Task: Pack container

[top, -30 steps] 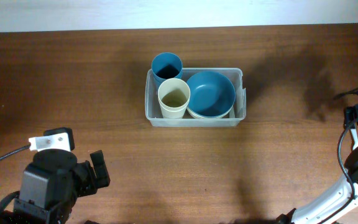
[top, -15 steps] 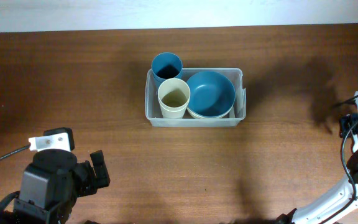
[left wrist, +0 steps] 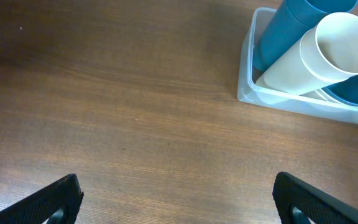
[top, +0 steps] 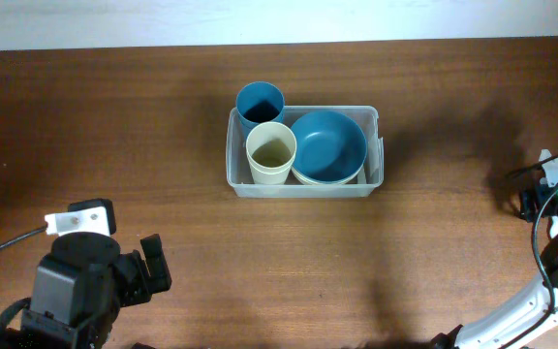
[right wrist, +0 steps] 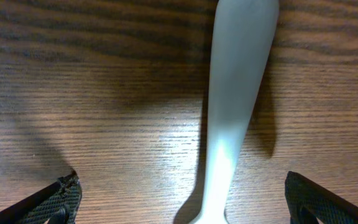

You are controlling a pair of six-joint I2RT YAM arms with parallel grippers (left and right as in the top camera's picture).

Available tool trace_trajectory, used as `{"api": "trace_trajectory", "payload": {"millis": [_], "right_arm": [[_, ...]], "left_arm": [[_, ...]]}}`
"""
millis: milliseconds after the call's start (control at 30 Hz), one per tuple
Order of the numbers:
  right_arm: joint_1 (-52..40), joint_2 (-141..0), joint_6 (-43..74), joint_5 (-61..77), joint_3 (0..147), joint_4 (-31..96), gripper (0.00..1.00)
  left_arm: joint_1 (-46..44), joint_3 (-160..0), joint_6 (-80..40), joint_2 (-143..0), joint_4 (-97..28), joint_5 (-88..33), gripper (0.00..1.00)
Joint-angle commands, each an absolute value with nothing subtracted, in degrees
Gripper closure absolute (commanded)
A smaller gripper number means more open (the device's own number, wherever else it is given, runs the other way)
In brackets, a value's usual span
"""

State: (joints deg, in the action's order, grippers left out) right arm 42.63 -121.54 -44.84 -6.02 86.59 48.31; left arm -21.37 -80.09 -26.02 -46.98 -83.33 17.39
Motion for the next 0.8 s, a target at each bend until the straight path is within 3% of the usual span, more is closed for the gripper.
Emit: {"api": "trace_trajectory", "payload": {"millis": [0, 600, 767], "right_arm": [[42.96, -122.32, -44.8, -3.57, 84.95, 46.92, 0.01], [46.46, -122.32, -44.8, 4.75, 84.95, 46.22, 0.0], [46.54, -122.32, -44.8, 4.75, 84.75, 46.22, 0.09]], "left_arm": [[-21.21, -79.85, -26.52, -46.81, -83.35, 17.98, 0.0], [-21.21, -79.85, -26.55, -46.81, -83.35, 17.98, 0.0], [-21.21, -79.85, -26.55, -46.81, -83.35, 17.98, 0.0]]}}
